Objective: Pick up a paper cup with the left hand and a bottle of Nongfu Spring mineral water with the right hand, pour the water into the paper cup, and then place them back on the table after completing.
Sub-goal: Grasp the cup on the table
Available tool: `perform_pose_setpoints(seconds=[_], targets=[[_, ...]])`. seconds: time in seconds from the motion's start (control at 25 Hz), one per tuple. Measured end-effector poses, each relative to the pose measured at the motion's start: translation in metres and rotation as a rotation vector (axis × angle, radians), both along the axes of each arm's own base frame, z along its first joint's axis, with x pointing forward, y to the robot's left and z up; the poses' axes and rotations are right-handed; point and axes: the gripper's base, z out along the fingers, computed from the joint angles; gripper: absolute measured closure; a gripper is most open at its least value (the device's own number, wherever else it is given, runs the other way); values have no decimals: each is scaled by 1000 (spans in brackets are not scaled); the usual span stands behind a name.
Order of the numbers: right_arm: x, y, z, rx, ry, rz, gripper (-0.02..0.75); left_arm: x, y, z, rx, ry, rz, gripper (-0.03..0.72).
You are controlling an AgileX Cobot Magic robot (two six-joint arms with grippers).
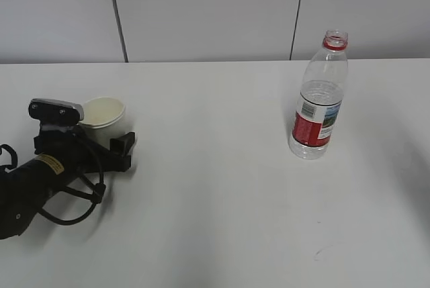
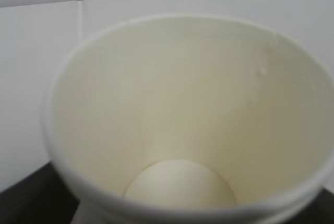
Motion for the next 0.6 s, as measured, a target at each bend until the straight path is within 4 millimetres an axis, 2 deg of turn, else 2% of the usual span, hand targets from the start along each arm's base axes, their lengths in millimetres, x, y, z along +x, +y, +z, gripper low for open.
perform_pose_setpoints(seconds=[0.12,0.32,0.48,0.6], targets=[[0,0,0,0,4,1,151,1,0,0,-1,-4,3,109],[0,0,-10,-19,28,3,151,1,0,0,-1,-4,4,216],[0,-1,-39,-41,78,1,151,1,0,1,-3,-5,2,285],[-3,-2,-62,-17,82,-15,151,1,0,1,-3,-5,2,302]])
